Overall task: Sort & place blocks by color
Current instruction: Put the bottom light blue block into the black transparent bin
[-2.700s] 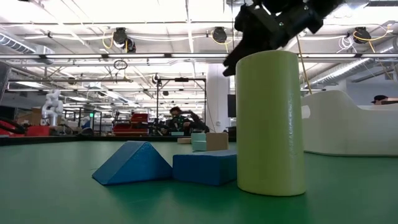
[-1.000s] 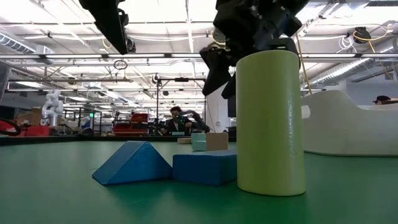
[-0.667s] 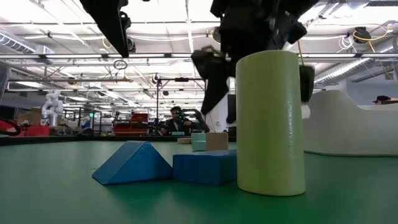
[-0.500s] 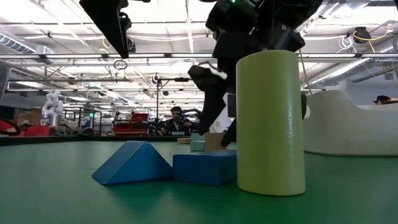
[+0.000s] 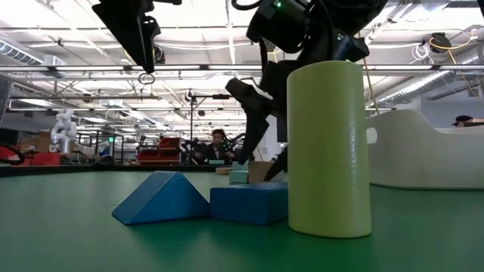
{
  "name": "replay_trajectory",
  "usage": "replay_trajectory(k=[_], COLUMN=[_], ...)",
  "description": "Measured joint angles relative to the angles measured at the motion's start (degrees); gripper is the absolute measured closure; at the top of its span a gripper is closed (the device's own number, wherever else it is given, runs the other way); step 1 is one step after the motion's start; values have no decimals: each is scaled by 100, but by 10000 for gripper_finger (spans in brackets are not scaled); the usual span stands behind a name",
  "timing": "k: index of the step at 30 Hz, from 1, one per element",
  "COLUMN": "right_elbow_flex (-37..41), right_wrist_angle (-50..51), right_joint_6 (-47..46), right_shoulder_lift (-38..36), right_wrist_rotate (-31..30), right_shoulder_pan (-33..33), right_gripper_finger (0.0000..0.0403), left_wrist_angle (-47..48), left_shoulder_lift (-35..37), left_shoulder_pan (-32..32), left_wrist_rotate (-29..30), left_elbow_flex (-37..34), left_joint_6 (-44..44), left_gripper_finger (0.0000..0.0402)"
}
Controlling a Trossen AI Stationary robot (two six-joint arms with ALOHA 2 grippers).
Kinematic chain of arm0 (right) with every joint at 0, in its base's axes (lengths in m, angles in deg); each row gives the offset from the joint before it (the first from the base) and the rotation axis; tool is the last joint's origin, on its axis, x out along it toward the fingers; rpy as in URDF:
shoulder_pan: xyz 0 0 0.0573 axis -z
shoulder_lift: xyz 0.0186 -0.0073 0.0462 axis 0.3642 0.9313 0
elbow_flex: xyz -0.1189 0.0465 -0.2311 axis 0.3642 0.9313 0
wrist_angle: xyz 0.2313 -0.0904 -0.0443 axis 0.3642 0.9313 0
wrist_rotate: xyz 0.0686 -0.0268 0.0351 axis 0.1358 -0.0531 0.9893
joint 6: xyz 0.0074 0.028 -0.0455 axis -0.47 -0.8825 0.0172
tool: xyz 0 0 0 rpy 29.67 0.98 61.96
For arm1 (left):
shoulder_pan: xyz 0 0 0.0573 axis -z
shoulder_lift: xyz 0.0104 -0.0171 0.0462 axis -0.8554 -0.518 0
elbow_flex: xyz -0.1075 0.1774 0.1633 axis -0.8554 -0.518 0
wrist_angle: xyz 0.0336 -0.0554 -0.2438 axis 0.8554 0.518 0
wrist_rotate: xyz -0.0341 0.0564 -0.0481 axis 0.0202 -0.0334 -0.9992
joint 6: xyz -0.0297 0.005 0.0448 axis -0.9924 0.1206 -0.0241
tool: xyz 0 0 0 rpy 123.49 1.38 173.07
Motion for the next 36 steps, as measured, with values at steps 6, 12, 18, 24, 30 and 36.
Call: replay_trajectory(k=[6, 12, 18, 24, 30, 36], right_elbow_flex=[-6, 11, 1, 2, 2, 7], right_wrist_angle=[553, 1057, 1051, 978, 651, 819], right_joint_6=[228, -412, -1091, -2958, -4904, -5528], right_shoulder_lift=[-25, -349, -732, -734, -1154, -2236], right_wrist_rotate=[-22, -305, -567, -584, -1131, -1354], right_shoulder_pan=[28, 28, 228, 587, 740, 745], right_gripper_finger=[223, 223, 223, 223, 223, 223], left_wrist_angle=[-2, -9, -68, -624, -1521, -2272], left_shoulder_lift=[0, 0, -4, -4, -130, -707], left_shoulder_pan=[0, 4, -41, -287, -376, -376], left_wrist_rotate=[0, 2, 106, 151, 162, 166], left_elbow_flex=[0, 0, 0, 0, 0, -7], left_joint_6=[50, 61, 170, -405, -586, -867], left_gripper_finger=[167, 167, 167, 167, 167, 167])
